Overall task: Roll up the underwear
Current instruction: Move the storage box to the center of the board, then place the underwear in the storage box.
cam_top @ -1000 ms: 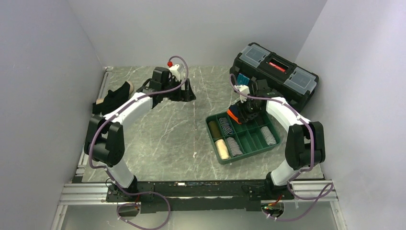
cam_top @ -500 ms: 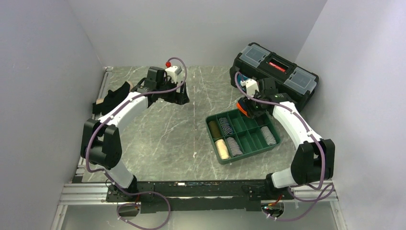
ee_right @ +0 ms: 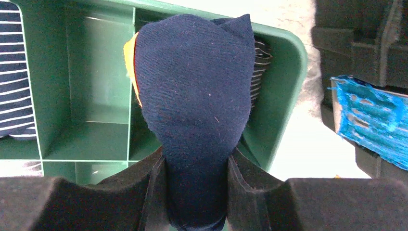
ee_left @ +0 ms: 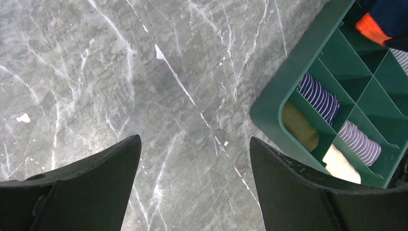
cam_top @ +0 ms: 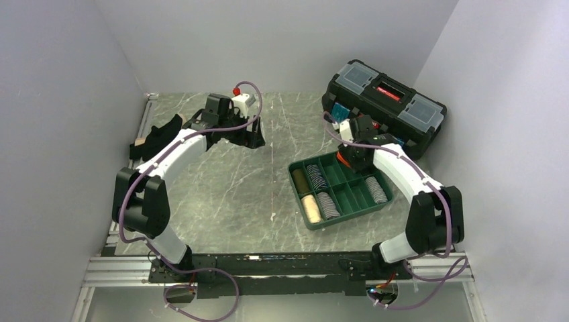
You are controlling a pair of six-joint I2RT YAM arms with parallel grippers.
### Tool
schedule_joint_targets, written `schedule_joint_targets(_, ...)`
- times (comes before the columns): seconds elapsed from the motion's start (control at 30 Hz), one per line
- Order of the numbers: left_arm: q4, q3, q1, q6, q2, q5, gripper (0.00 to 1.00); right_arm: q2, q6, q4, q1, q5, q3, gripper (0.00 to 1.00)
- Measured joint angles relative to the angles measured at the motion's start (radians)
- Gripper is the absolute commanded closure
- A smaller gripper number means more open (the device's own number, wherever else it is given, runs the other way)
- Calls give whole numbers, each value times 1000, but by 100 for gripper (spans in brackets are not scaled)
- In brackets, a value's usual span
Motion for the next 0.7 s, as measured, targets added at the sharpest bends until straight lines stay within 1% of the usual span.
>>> schedule_joint_targets(0.13, 0, 0, 3, -1, 0, 15, 12, 51, 9, -2, 33, 50, 1, 100)
schedule_joint_targets(0.27, 0, 0, 5, -3, 0, 25, 12, 106, 17, -9, 40, 91, 11, 100)
schedule_joint_targets(0.7, 0, 0, 16, -9, 0, 43, 12, 169, 34, -77, 57, 112, 86, 100)
